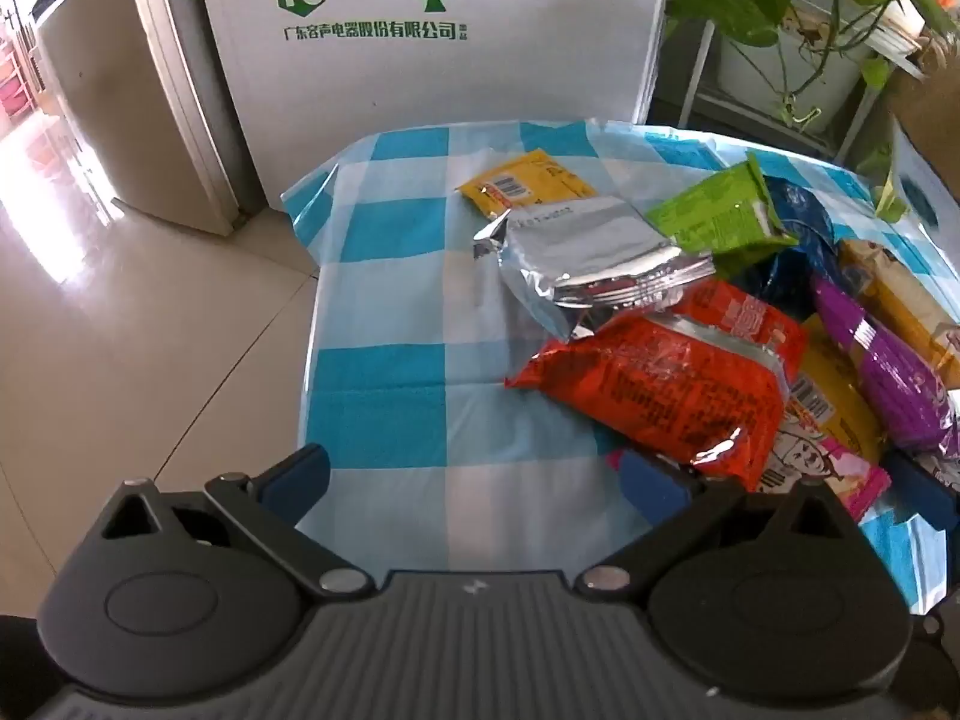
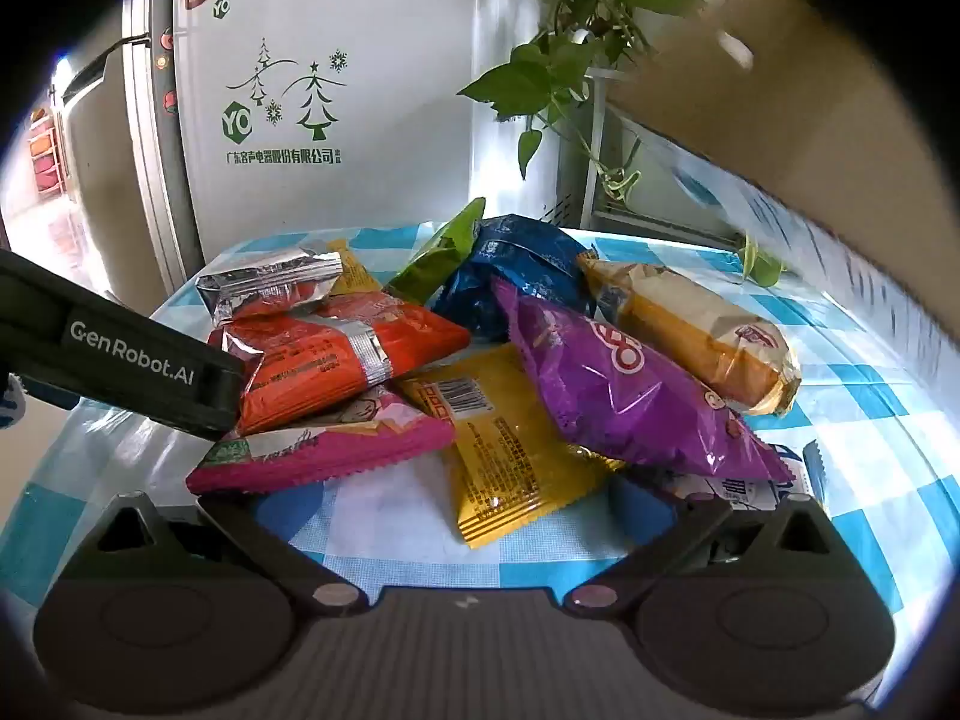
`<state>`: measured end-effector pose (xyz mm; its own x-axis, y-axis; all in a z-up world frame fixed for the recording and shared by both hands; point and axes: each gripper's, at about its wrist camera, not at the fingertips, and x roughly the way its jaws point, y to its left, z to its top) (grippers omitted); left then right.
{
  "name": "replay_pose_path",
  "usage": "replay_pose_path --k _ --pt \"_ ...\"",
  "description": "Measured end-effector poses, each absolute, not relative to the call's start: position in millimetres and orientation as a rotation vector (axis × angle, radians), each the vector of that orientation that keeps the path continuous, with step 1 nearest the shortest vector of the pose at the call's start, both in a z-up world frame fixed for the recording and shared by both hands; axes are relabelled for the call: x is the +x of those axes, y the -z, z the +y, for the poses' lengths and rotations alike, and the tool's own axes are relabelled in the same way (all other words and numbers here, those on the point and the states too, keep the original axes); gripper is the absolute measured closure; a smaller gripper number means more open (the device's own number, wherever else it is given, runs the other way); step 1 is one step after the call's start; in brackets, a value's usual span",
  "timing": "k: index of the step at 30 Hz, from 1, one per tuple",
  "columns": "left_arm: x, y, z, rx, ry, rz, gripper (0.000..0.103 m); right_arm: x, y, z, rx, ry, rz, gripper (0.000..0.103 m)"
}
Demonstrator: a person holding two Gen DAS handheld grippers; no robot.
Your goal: Organize snacks
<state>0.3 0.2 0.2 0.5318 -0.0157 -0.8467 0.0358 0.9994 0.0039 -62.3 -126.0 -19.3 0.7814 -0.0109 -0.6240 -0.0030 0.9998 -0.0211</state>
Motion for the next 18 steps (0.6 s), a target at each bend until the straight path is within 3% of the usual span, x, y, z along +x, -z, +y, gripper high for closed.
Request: replay_pose_path --k 18 --pt "-2.7 -7.4 2.7 0.012 0.037 0.991 0.001 -63.5 17.6 -124.0 -0.018 0.003 0.674 0.0"
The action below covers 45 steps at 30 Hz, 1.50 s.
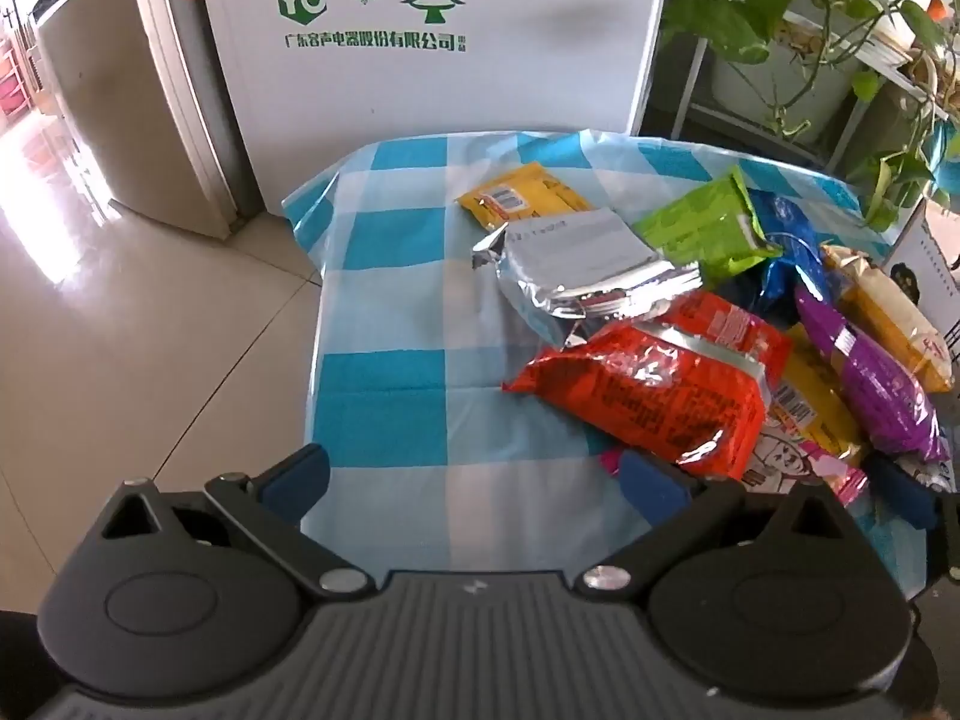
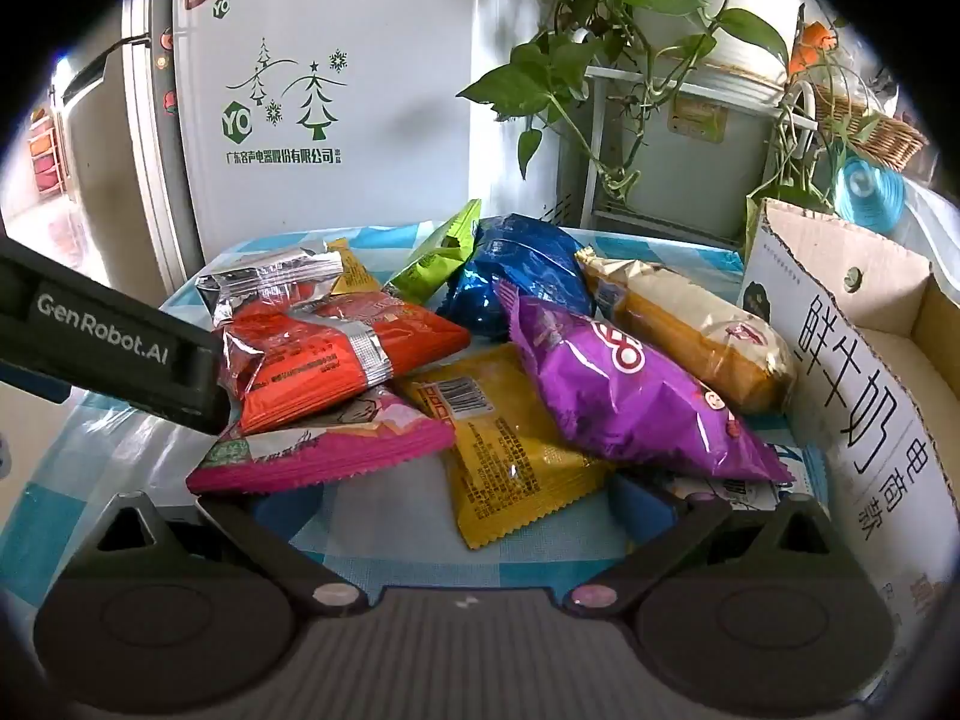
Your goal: Organize snacks
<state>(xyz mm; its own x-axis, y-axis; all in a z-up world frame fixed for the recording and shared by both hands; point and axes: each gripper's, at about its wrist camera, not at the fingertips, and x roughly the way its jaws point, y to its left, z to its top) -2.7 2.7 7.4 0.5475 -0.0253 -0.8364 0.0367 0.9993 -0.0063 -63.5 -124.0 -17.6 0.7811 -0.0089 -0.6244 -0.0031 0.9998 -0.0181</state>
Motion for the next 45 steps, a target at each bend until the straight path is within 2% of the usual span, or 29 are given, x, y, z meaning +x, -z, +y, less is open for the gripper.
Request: replay_pose_path --k 25,37,41,45 --pt "-24.3 -48.9 21.7 -0.089 0.101 0.934 0.001 -62.1 18.9 -125.6 -0.017 0.003 0.675 0.0" --pt "-33.6 -50.5 16.9 -0.014 0.094 0.944 0.001 -62.9 18.4 -125.5 -0.015 0.004 0.678 0.0" --pt "-34.8 -48.5 16.8 0.012 0.074 0.954 0.001 -66.2 12.9 -121.4 0.007 0.036 0.746 0.0" --pt "-36.4 -47.0 18.0 0.034 0.058 0.96 0.001 -61.4 1.1 -117.0 0.02 0.033 0.923 0.0"
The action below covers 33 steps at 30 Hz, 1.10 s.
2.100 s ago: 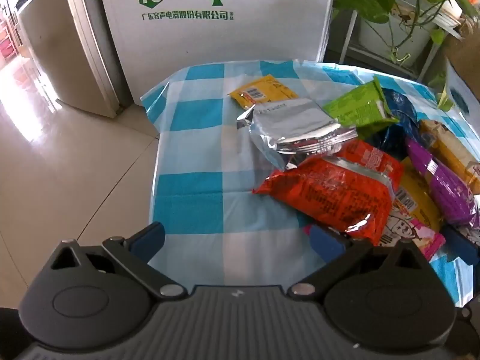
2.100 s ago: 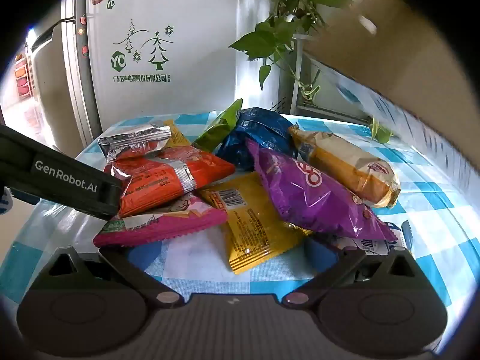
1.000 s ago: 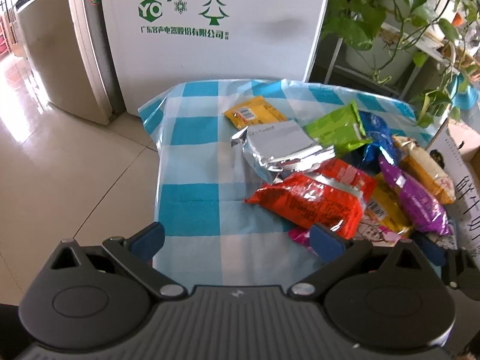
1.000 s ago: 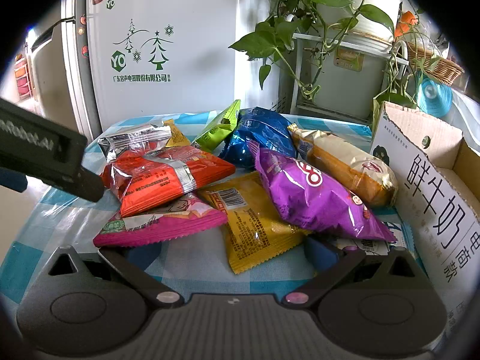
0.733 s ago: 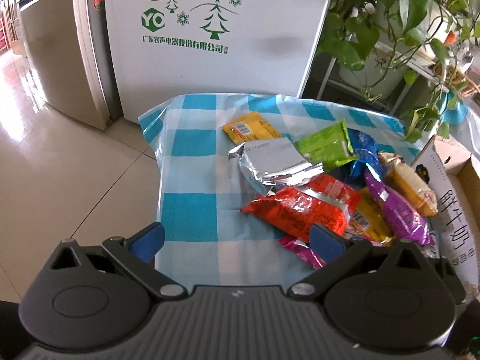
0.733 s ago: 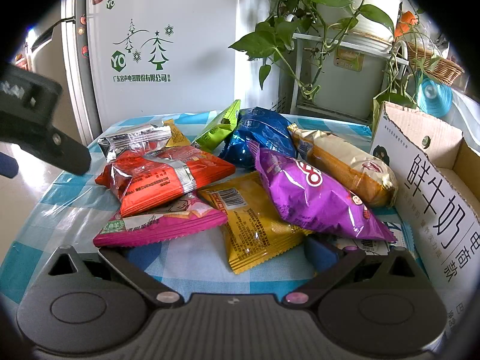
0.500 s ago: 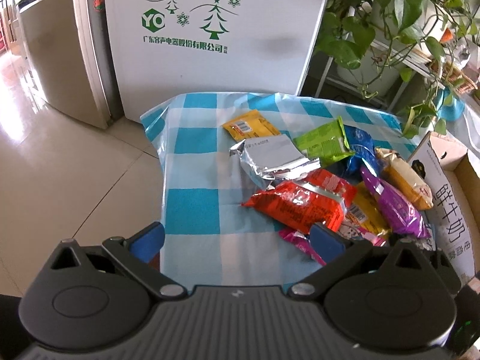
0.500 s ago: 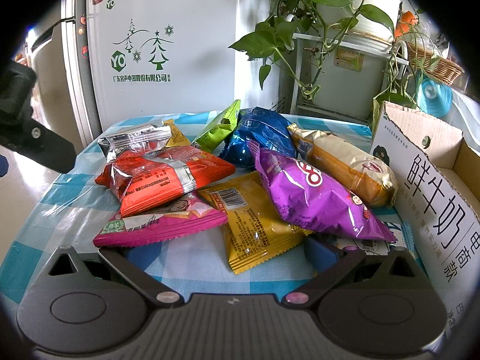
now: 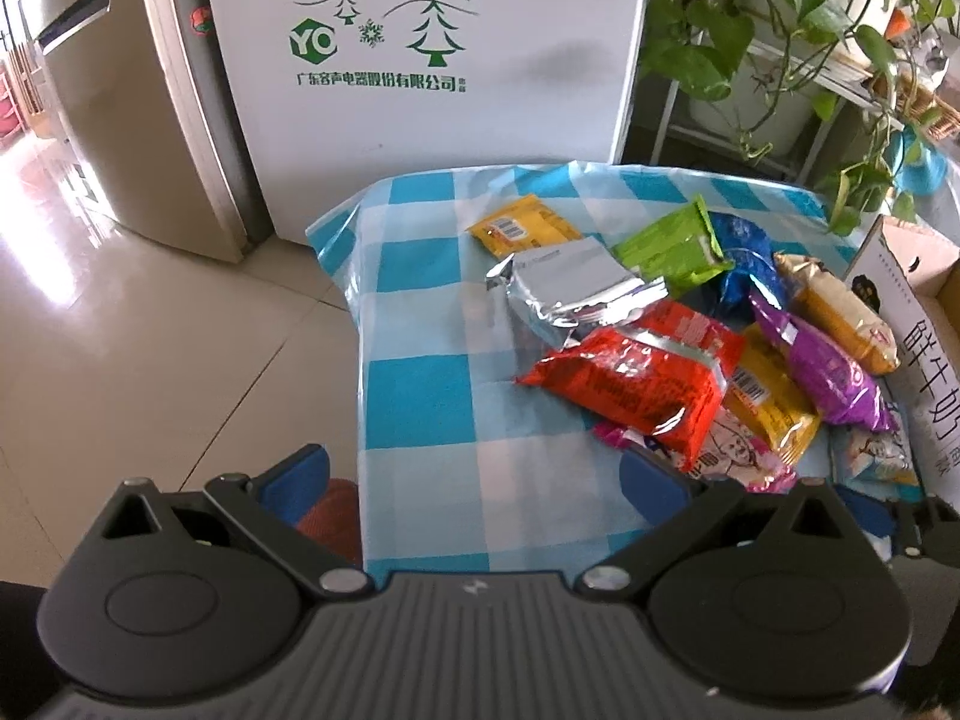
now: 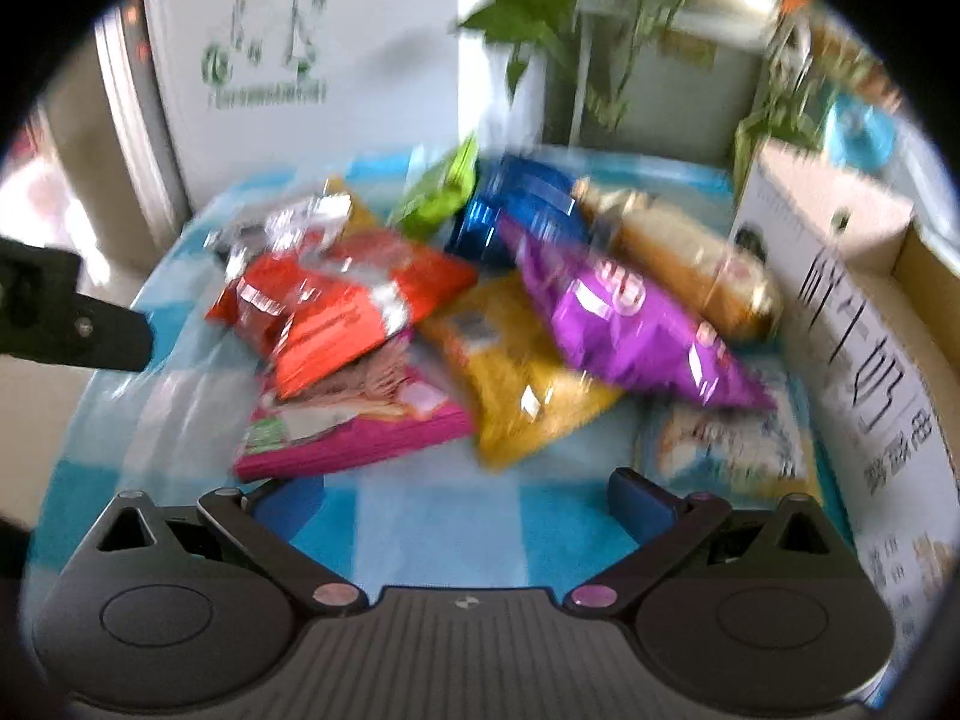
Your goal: Organize snacks
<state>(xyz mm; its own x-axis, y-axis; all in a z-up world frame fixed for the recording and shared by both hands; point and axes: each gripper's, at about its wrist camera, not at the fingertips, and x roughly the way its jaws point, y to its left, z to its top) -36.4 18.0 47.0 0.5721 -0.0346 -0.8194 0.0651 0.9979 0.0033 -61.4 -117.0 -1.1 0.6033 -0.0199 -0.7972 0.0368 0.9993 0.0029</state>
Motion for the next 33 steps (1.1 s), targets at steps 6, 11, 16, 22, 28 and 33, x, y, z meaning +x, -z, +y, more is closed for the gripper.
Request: replay_pose_path --k 6,11,16,22,28,33 --pt "-39.8 -48.1 20.2 0.068 0.046 0.957 0.001 -66.5 -10.6 -121.6 0.082 0.047 1.046 0.0" --pt "-42.5 -50.2 18.5 0.074 0.059 0.961 0.001 -71.3 -32.1 -129.5 0.099 0.091 1.024 0.0" --pt "-43.1 -54.8 15.6 0.049 0.063 0.966 0.001 -64.7 -56.0 -140.1 0.11 0.157 1.044 0.0" --pt "-40.8 -53.8 12.8 0.054 0.031 0.972 0.001 -61.7 -66.4 -142.6 0.032 0.178 1.055 0.0" --pt "-42.0 -49.6 4.1 0.107 0.015 0.968 0.001 -59.2 -59.1 -153.2 0.056 0.264 1.057 0.0" --pt "-42.4 -47.8 -1.4 0.116 0.024 0.972 0.001 -55.8 -59.5 -153.0 0.053 0.271 1.043 0.0"
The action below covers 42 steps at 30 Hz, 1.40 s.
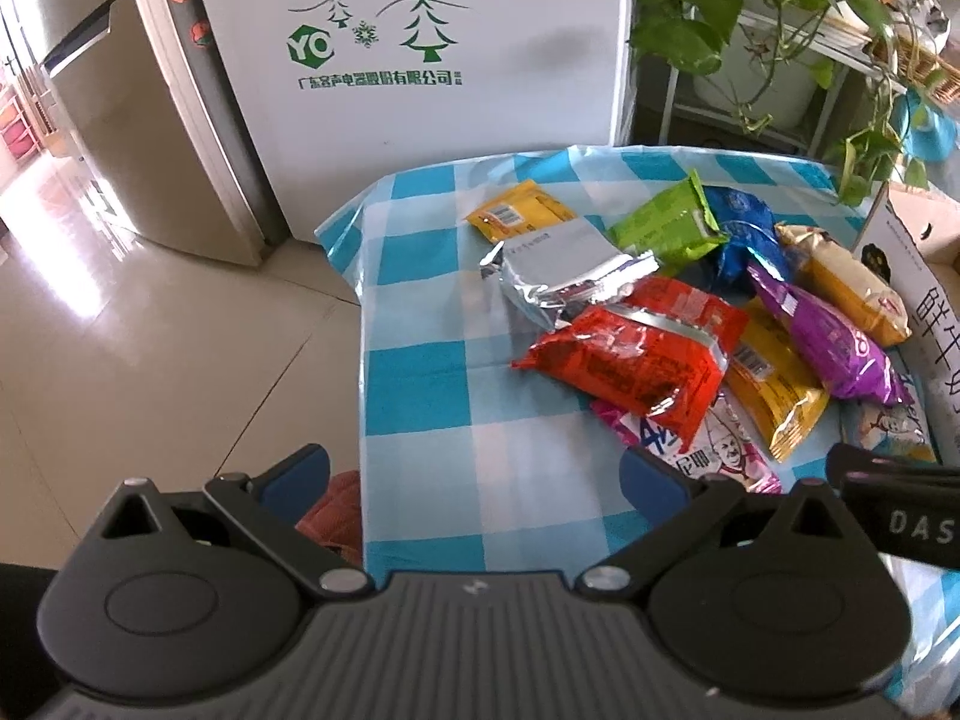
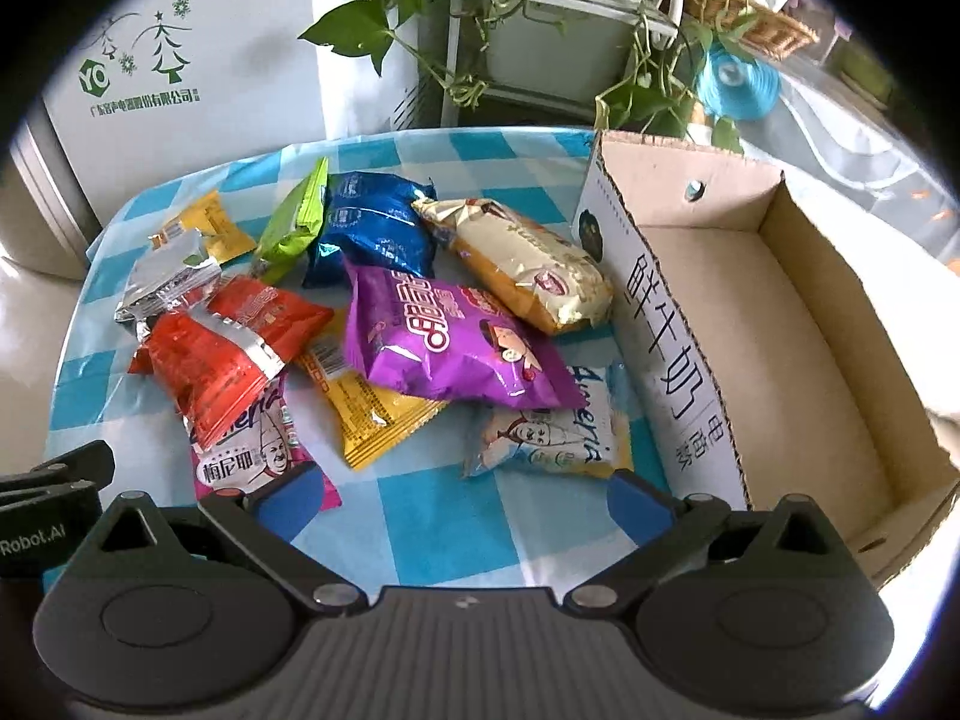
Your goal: Organize snacks
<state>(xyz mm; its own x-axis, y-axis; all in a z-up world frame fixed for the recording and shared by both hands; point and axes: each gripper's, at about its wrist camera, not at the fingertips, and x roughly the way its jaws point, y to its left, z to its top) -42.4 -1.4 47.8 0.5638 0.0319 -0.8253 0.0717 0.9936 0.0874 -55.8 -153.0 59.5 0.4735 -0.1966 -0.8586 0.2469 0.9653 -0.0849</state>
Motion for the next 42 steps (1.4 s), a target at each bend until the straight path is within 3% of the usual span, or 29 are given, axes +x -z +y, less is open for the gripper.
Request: replay_pose_path --k 42 --pt "-45.2 -52.4 -14.4 0.112 0.049 0.949 0.002 -54.8 -60.7 -151.7 -0.005 0.311 1.031 0.001"
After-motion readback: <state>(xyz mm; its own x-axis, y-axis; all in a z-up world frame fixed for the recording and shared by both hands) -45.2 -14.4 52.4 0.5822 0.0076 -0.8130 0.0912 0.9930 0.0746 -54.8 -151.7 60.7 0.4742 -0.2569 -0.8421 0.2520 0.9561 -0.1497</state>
